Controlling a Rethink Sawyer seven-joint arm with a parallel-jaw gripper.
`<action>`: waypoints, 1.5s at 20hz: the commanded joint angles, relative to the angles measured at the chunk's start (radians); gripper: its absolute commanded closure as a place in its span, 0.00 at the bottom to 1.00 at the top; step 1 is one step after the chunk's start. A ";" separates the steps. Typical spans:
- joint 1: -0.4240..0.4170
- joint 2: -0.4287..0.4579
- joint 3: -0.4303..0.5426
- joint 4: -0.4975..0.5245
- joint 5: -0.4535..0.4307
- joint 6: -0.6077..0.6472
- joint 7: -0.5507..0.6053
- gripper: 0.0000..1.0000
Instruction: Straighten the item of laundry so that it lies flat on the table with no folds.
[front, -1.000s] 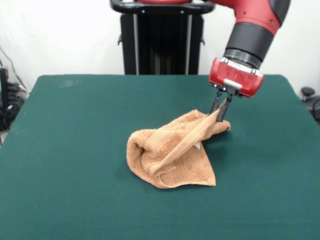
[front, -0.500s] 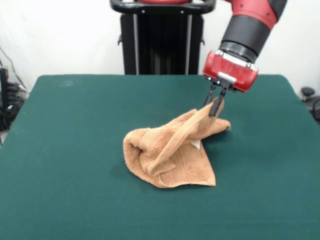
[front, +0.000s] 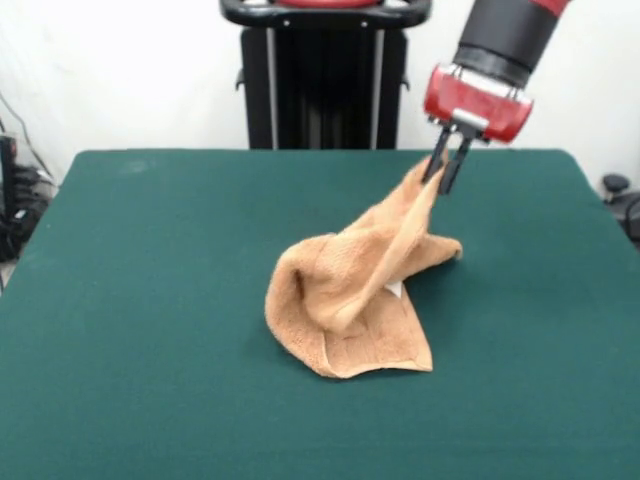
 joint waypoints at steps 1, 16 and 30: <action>0.051 -0.104 -0.059 -0.006 -0.048 0.354 0.180 1.00; -0.337 -0.444 0.192 0.320 -0.321 0.215 -0.033 1.00; -0.259 -0.446 0.118 0.183 -0.481 0.350 0.212 1.00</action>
